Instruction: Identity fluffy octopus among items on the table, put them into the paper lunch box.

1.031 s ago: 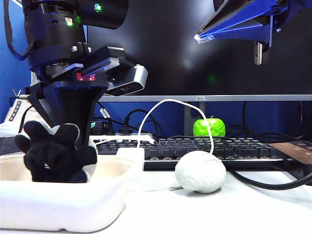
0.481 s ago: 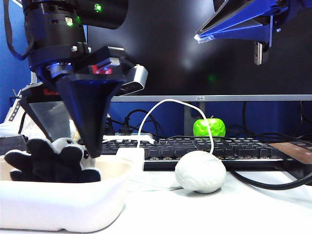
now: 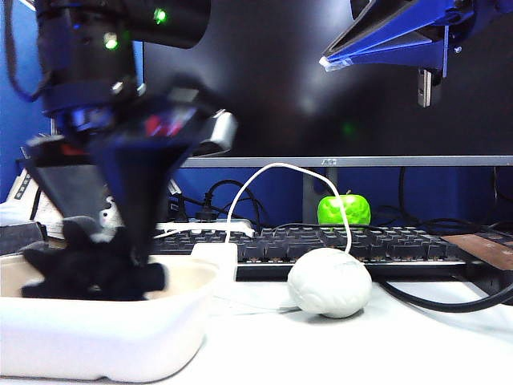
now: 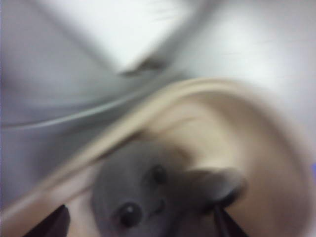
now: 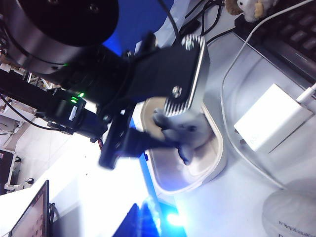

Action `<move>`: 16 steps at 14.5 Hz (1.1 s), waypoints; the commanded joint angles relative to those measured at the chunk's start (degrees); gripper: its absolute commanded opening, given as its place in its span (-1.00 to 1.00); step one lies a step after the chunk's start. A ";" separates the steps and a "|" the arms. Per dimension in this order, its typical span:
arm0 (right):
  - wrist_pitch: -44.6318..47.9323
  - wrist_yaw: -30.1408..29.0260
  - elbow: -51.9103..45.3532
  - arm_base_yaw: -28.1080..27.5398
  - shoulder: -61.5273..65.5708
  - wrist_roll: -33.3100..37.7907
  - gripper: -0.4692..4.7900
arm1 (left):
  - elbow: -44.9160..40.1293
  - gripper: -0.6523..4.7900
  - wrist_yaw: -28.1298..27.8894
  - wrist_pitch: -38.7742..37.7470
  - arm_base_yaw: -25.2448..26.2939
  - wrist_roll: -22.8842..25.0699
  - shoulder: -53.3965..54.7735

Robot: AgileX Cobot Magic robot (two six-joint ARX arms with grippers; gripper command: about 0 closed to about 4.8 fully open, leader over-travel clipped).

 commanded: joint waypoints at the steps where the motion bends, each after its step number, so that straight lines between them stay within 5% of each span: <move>1: -0.07 -0.72 0.35 0.09 -0.26 -0.61 -0.84 | 0.48 0.64 -4.96 -2.14 0.33 0.24 -0.17; 5: -0.04 -0.72 0.35 0.09 -0.26 -0.66 -0.84 | 2.51 0.64 -3.69 -2.34 0.26 -0.11 -0.17; 11: -0.26 -0.72 0.35 0.09 -0.26 -0.63 -0.84 | 21.22 0.53 4.28 -6.10 0.22 -1.40 -0.20; 15: 1.55 -0.74 0.52 0.07 -0.90 -0.57 -0.84 | 39.63 -0.15 4.28 -11.74 0.22 -0.90 -0.22; 16: 3.30 -0.70 0.55 0.07 -2.27 -0.44 -0.84 | 46.42 -0.45 4.28 -12.79 0.20 0.55 -0.33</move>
